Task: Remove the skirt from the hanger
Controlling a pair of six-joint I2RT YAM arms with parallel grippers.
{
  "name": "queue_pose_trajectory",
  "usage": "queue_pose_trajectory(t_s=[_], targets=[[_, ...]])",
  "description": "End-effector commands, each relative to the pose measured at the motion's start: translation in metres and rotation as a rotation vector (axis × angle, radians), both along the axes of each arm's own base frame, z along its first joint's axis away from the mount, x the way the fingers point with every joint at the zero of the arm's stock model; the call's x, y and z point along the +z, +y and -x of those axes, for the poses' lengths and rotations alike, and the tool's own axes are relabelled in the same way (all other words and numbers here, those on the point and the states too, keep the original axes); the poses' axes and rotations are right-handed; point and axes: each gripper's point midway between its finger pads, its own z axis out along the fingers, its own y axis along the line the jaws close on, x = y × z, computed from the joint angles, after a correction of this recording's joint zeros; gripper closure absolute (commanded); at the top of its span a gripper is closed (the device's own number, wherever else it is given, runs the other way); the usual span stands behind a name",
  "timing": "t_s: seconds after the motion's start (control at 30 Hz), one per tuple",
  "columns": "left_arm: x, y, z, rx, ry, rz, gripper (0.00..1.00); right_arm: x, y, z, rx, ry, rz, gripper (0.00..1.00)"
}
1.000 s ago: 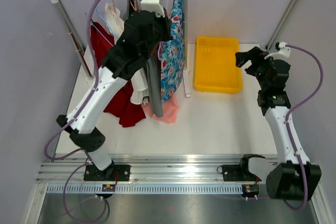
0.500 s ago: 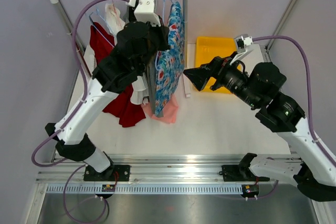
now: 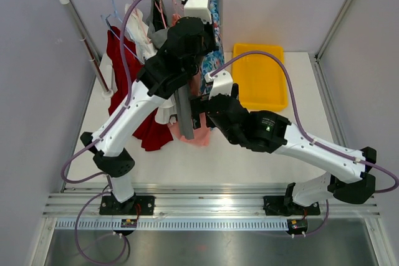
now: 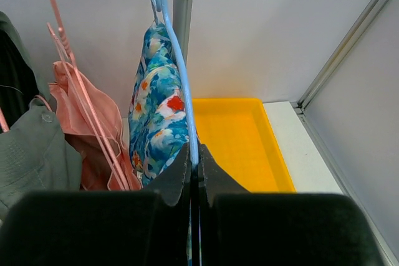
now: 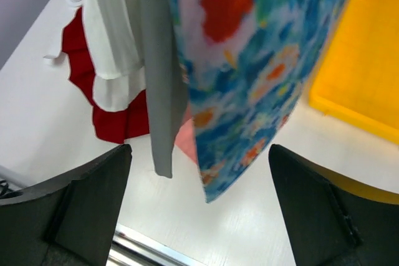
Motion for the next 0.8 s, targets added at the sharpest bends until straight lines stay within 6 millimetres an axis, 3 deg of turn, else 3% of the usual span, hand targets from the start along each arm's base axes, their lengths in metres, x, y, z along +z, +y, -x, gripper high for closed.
queue_pose_trajectory(t_s=[0.0, 0.1, 0.23, 0.27, 0.37, 0.6, 0.67, 0.77], targets=[[0.069, 0.032, 0.021, 0.028, -0.147, 0.129, 1.00, 0.021, -0.022, -0.007, -0.111, -0.066, -0.050, 0.01], [0.071, 0.035, 0.024, 0.026, -0.146, 0.125, 1.00, 0.006, -0.026, -0.011, -0.162, -0.058, -0.017, 0.02], [0.075, 0.042, 0.032, 0.019, -0.150, 0.156, 1.00, -0.010, -0.031, -0.016, -0.211, -0.080, -0.008, 0.35], [0.074, 0.043, 0.032, 0.019, -0.147, 0.162, 1.00, -0.012, -0.032, -0.017, -0.215, -0.092, -0.004, 0.61], [0.075, 0.046, 0.034, 0.021, -0.153, 0.167, 1.00, -0.022, -0.033, -0.019, -0.227, -0.105, -0.013, 1.00], [0.091, 0.065, 0.045, 0.041, -0.185, 0.160, 1.00, -0.043, -0.057, -0.015, -0.279, -0.108, -0.014, 1.00], [0.095, 0.071, 0.049, 0.045, -0.196, 0.154, 1.00, -0.040, -0.069, -0.013, -0.299, -0.116, -0.046, 1.00], [0.107, 0.086, 0.057, 0.059, -0.220, 0.145, 1.00, -0.056, -0.096, -0.019, -0.380, -0.088, -0.056, 1.00]])
